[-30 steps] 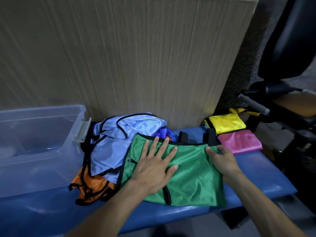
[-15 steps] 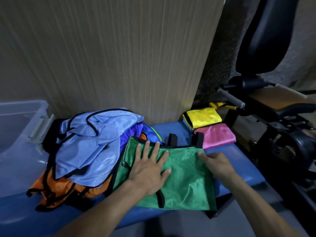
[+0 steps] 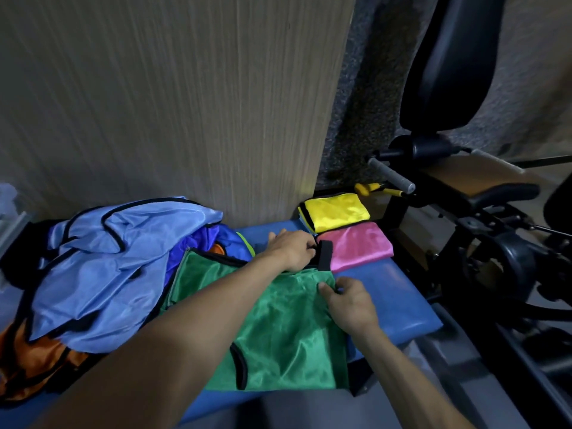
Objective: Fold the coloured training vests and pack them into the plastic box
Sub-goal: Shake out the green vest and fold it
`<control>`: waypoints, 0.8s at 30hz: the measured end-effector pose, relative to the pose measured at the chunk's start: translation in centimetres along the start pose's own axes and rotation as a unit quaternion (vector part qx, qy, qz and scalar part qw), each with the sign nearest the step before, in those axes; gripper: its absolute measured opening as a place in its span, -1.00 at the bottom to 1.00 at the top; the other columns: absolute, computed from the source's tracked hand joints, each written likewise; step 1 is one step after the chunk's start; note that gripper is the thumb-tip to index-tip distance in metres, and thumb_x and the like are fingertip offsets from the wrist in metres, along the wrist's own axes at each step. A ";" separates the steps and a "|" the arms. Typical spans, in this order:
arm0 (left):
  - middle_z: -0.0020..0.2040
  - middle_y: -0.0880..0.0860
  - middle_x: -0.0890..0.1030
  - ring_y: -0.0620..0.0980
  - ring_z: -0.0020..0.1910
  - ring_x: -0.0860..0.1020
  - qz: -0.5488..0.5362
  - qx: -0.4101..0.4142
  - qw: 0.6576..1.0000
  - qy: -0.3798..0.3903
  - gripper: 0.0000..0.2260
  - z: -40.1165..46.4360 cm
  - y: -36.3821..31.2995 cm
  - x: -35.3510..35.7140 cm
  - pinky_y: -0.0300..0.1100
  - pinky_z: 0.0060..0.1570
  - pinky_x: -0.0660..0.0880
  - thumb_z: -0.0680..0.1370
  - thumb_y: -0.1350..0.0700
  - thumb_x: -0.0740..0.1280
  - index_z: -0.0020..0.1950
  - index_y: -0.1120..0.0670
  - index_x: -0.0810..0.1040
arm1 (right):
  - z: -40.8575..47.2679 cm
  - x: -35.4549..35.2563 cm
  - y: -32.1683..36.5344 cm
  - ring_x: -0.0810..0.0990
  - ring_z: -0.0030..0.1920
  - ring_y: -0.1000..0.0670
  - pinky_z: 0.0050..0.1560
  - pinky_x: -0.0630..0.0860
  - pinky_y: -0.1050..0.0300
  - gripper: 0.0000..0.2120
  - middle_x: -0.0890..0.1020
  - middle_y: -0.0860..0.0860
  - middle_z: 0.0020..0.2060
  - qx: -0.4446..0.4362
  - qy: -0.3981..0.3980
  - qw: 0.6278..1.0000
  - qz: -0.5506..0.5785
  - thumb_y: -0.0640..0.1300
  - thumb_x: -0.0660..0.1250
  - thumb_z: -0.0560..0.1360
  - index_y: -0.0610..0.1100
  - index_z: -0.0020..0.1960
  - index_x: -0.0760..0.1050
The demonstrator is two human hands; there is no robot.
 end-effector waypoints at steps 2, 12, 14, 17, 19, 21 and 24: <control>0.08 0.03 0.63 0.15 0.23 0.42 -0.003 0.006 1.000 -0.006 -0.81 0.6 -0.2 -0.1 0.03 0.13 0.18 0.67 -0.03 0.25 0.03 0.03 0.58 | 0.4 0.3 -0.3 0.64 -0.20 -0.16 -0.19 0.53 -0.02 -0.64 0.64 -0.07 -0.33 0.003 0.012 1.000 -0.002 0.11 0.38 0.57 -0.18 -0.19 0.53; 0.03 -0.01 0.66 0.08 0.20 0.53 -0.046 -0.033 0.998 -0.025 -0.84 2.2 1.0 -0.4 0.08 0.27 0.19 0.66 -0.03 0.29 0.04 -0.01 0.63 | 1.2 0.6 -0.7 0.68 -0.15 -0.13 -0.05 0.63 -0.14 -0.65 0.70 -0.09 -0.23 0.011 0.035 0.999 0.000 0.11 0.43 0.53 -0.20 -0.10 0.61; 0.05 -0.03 0.65 0.08 0.20 0.52 -0.047 -0.015 0.997 -0.057 -0.86 2.0 0.6 -1.0 0.05 0.20 0.20 0.67 0.03 0.26 0.06 -0.04 0.62 | 1.1 0.5 -0.6 0.68 -0.18 -0.12 -0.09 0.63 -0.10 -0.67 0.69 -0.07 -0.27 0.010 0.035 0.999 0.002 0.10 0.42 0.54 -0.17 -0.15 0.59; 0.08 -0.04 0.58 0.07 0.16 0.48 -0.049 0.043 0.984 -0.166 -0.78 0.3 -0.9 -3.8 0.02 0.09 0.24 0.67 -0.08 0.17 0.06 -0.06 0.58 | 0.8 0.3 -0.3 0.65 -0.16 -0.14 -0.13 0.56 -0.03 -0.67 0.64 -0.05 -0.29 0.007 0.029 1.000 -0.008 0.09 0.41 0.55 -0.14 -0.20 0.51; 0.03 -0.06 0.53 0.01 0.08 0.42 -0.038 0.090 0.982 -0.159 -0.68 -0.7 -2.3 -4.1 0.01 0.08 0.25 0.59 -0.31 0.21 0.01 -0.10 0.56 | 0.6 0.1 -0.2 0.63 -0.09 -0.13 -0.10 0.53 0.02 -0.71 0.64 -0.03 -0.22 0.009 0.026 0.999 -0.021 0.12 0.40 0.55 -0.09 -0.16 0.50; 0.03 -0.07 0.50 0.01 0.09 0.40 0.042 0.127 0.984 -0.121 -0.66 -1.2 -3.5 -3.2 0.00 0.08 0.24 0.52 -0.36 0.30 0.03 -0.11 0.57 | 0.5 0.1 0.0 0.63 -0.08 -0.10 -0.07 0.55 0.03 -0.71 0.66 -0.01 -0.18 0.009 0.024 0.999 -0.032 0.14 0.39 0.55 -0.09 -0.10 0.54; 0.12 -0.04 0.54 0.07 0.18 0.43 0.066 0.117 0.982 -0.134 -0.77 -1.0 -3.2 -3.0 -0.02 0.09 0.21 0.60 -0.17 0.33 0.15 -0.08 0.60 | 0.3 0.2 0.0 0.66 -0.12 -0.06 -0.04 0.62 -0.03 -0.72 0.69 0.01 -0.20 0.014 0.034 0.999 -0.017 0.16 0.39 0.54 -0.07 -0.07 0.61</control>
Point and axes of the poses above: each hand's wrist, its own z-axis towards the middle knuckle, its own x-axis out of the palm, y = z × x, the point moved 10 cm from there along z, towards the middle knuckle
